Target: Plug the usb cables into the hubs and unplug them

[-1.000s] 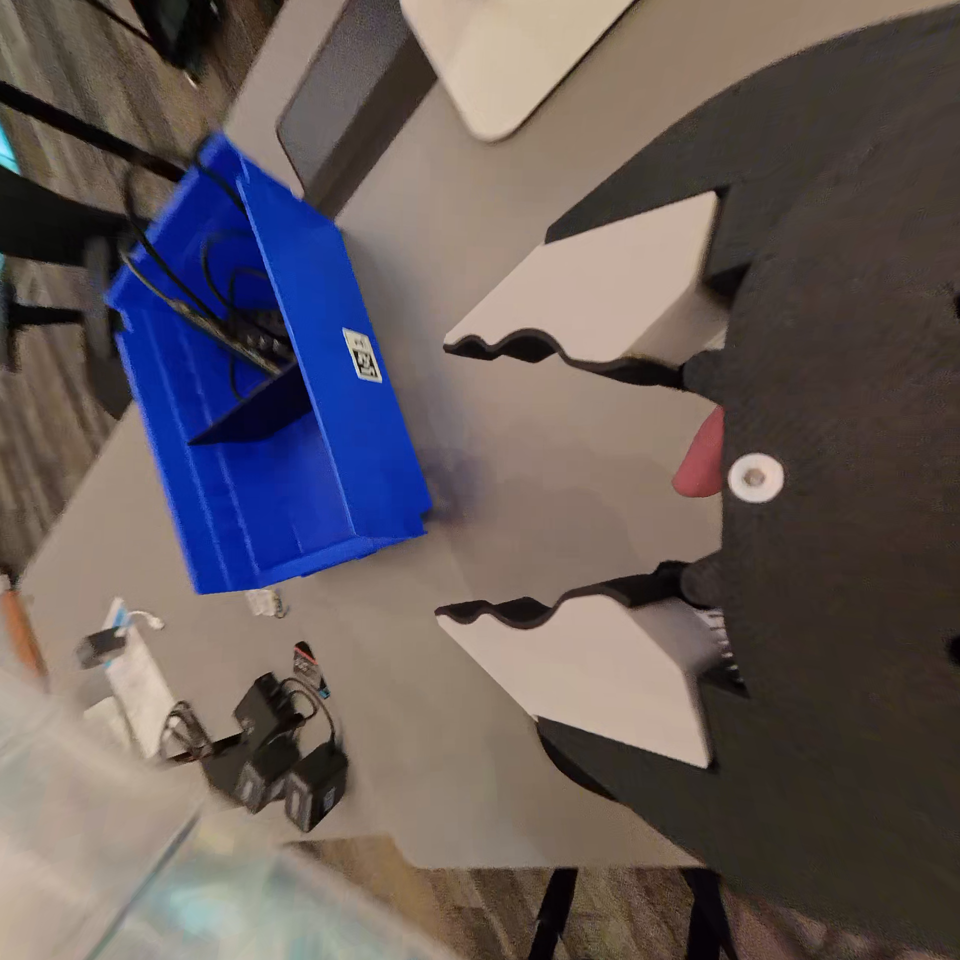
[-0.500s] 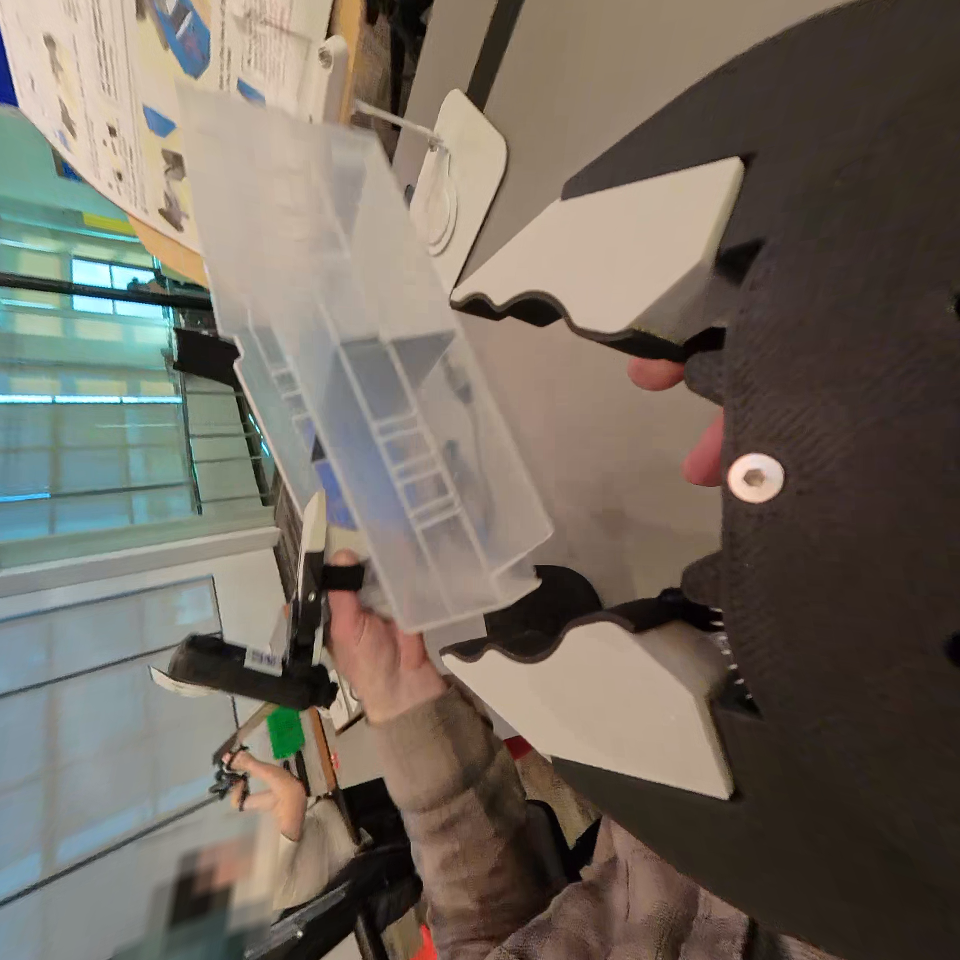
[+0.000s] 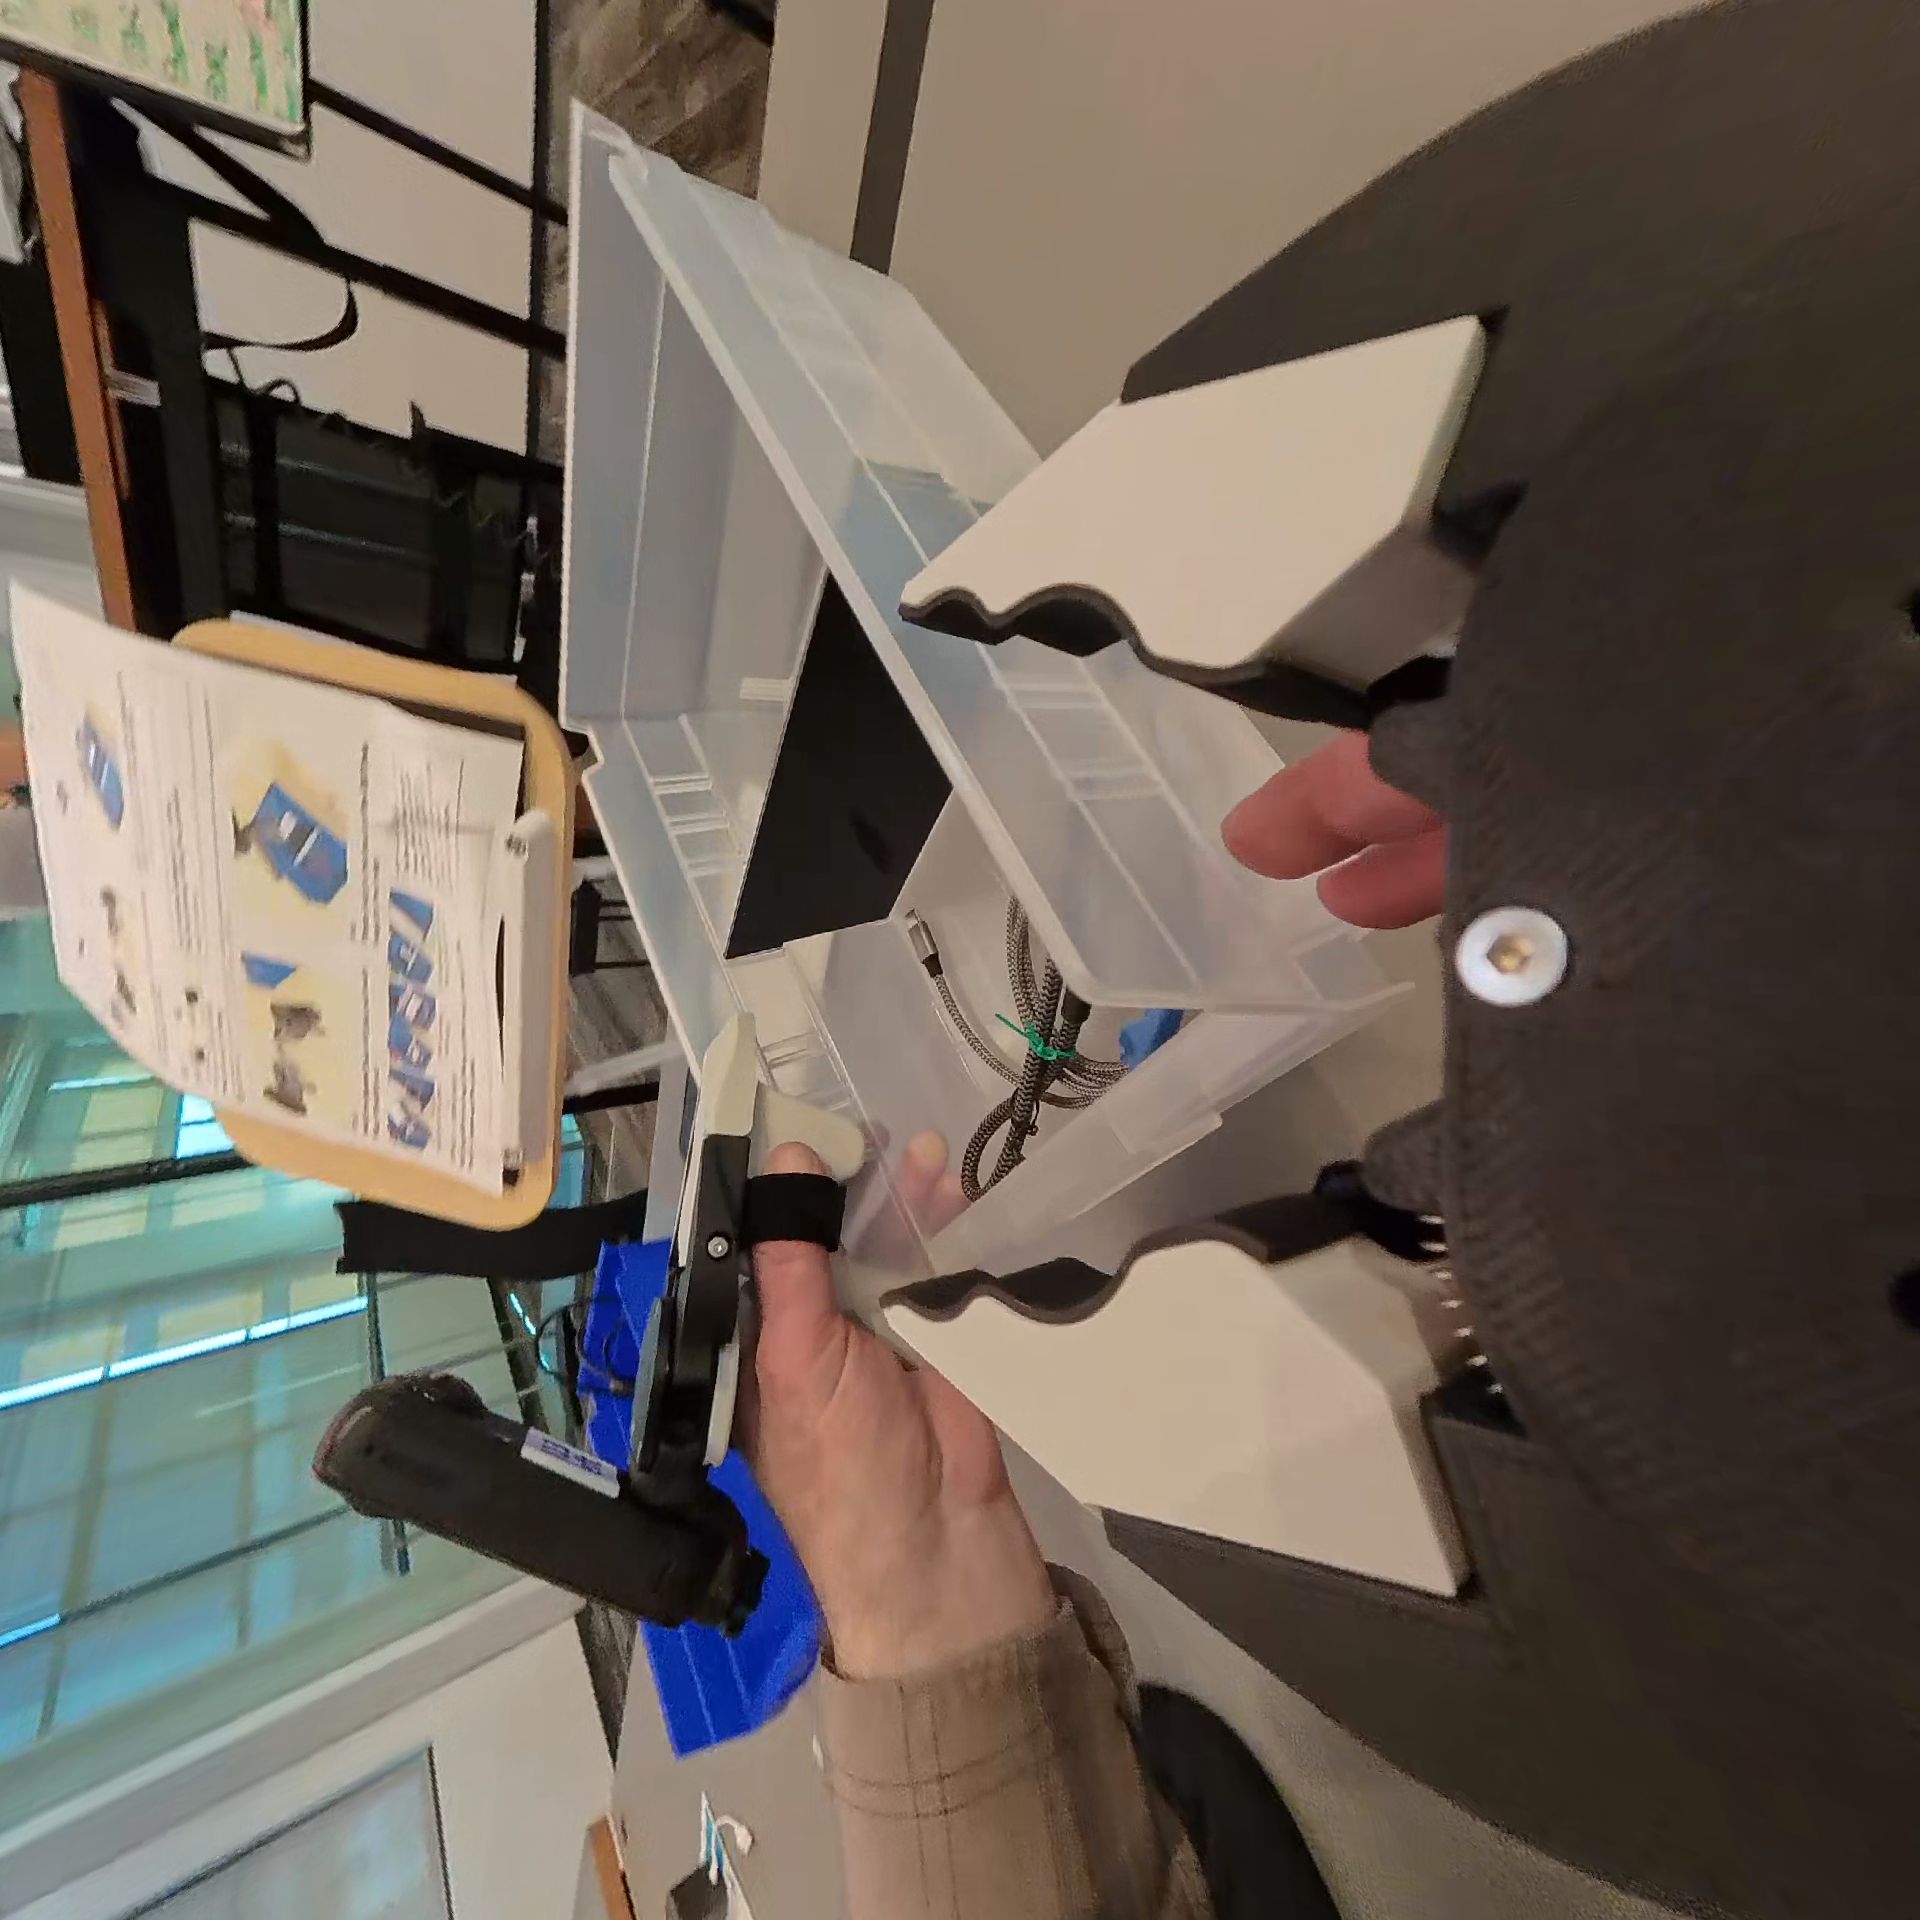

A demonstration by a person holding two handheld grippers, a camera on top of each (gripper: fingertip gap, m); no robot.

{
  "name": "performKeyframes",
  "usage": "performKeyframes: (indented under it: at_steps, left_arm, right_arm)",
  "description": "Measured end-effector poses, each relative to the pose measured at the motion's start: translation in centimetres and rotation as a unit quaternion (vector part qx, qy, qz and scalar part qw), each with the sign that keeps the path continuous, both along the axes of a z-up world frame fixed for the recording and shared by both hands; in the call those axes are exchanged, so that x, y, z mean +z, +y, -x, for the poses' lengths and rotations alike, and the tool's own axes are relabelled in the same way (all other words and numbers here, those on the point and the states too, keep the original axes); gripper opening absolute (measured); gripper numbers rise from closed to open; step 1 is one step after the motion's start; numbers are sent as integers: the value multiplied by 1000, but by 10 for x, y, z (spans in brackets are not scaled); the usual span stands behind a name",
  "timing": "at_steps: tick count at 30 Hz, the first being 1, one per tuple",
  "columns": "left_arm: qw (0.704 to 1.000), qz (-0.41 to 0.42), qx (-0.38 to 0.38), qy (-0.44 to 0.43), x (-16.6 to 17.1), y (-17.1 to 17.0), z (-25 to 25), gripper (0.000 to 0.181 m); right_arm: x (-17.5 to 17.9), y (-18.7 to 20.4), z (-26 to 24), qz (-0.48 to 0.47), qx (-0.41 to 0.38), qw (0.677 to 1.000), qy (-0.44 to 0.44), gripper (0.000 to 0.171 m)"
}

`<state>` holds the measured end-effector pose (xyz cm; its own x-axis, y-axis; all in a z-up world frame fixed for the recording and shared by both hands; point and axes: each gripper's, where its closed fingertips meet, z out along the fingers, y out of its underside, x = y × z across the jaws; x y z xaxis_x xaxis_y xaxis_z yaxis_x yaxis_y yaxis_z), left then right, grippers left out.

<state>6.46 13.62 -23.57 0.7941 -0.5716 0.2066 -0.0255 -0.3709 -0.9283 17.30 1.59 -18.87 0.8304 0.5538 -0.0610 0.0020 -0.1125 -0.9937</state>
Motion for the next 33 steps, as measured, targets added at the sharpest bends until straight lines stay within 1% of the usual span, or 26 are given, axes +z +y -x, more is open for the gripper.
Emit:
performKeyframes:
  at_steps: [2,5,6,9,13,16,20,23,28,30,33]
  left_arm:
    - [1000,9,-2,-8,-4,12,-21,10]
    - [1000,12,-10,-7,-7,28,-49,14]
    - [1000,14,-15,-13,-9,31,-59,17]
    - [999,29,-27,-24,-18,42,-84,26]
    - [996,53,-37,-55,-30,53,-104,38]
    - [996,60,-40,-58,-36,56,-118,48]
    - [995,59,-41,-71,-33,61,-136,59]
    - [992,67,-39,-98,-31,66,-152,66]
    - [989,60,-18,-136,-32,77,-177,75]
    - [987,55,-15,-153,-30,86,-186,76]
    - [987,47,-8,-153,-30,102,-196,78]
  right_arm:
    - [-5,16,-21,13,-14,1000,5,119]
    - [-16,37,-49,21,-34,999,-12,119]
    - [-20,45,-58,26,-41,999,-24,121]
    - [-35,68,-83,40,-69,995,-62,117]
    - [-48,91,-105,57,-71,994,-59,112]
    - [-61,108,-122,78,-78,992,-62,109]
    - [-71,134,-150,82,-104,988,-74,98]
    - [-79,157,-172,86,-120,986,-78,92]
    - [-91,199,-206,93,-143,981,-97,84]
    - [-96,215,-218,99,-150,979,-99,84]
    - [-99,236,-228,104,-152,978,-100,84]
